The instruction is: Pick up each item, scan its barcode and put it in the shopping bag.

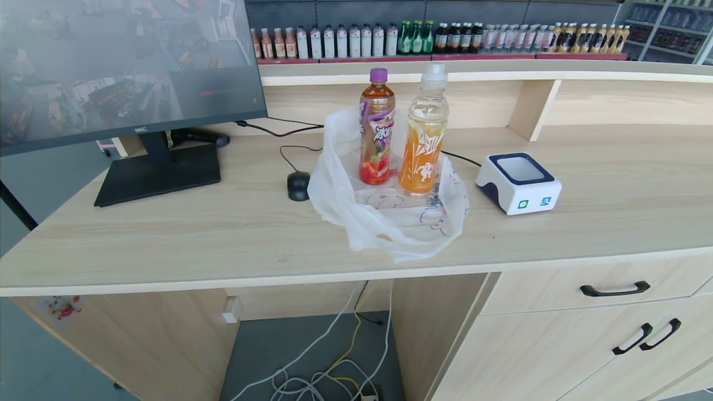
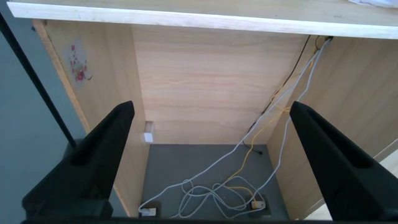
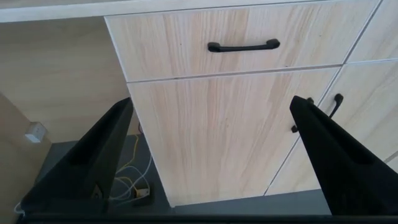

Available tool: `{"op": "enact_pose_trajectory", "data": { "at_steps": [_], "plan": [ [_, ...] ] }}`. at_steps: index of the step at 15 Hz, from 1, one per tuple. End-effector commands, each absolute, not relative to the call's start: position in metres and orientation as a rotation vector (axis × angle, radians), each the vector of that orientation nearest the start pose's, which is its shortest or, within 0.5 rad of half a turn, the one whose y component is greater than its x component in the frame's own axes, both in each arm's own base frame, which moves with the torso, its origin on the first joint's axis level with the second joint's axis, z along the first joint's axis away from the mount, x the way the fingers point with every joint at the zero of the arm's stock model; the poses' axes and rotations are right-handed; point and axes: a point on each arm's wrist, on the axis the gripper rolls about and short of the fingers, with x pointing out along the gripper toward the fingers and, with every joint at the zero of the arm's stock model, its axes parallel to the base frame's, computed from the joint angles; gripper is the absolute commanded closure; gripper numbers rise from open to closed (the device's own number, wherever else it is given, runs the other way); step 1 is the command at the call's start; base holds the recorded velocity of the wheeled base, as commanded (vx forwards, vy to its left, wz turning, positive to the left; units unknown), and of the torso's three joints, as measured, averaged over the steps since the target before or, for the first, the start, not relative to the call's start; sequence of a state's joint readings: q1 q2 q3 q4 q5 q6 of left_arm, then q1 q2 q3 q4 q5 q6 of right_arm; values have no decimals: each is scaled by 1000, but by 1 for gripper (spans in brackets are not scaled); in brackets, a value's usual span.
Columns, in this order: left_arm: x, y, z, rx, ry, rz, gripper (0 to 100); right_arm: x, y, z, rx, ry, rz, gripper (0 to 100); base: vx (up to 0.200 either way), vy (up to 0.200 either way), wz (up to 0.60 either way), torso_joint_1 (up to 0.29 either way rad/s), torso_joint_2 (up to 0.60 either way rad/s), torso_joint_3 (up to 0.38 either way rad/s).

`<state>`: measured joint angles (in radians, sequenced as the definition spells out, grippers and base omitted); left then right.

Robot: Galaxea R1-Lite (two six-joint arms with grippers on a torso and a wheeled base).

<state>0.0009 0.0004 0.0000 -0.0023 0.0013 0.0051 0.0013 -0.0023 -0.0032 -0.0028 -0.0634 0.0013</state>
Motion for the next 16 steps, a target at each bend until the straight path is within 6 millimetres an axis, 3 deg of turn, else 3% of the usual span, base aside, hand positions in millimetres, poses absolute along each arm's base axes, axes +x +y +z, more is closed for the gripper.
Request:
{"op": "enact_pose_trajectory", "data": {
  "at_steps": [1,16],
  "plan": [
    [-23,0,76,5,-3,0,0,-23,-1,77,2,-6,-63,0,0,0,0,0,0,0],
    [-23,0,76,2,-3,2,0,-23,-1,77,2,-6,-61,0,0,-187,0,3,1,4]
  ]
}}
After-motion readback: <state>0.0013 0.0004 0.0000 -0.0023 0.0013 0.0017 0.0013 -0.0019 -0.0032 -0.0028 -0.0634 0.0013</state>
